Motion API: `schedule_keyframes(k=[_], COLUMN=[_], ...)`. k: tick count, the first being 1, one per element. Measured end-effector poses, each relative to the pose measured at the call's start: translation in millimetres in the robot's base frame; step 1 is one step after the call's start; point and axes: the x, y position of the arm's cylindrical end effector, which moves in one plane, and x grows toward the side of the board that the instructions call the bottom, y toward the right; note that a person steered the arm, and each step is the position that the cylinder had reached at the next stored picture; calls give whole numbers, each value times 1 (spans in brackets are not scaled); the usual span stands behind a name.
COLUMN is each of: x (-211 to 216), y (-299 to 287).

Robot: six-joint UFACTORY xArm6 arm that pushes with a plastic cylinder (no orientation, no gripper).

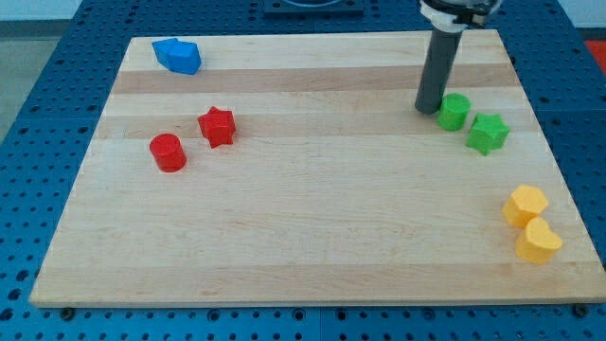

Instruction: Point your arm at the red star

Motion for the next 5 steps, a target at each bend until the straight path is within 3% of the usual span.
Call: schedule_keyframes(k=[5], x=[-11], y=[19])
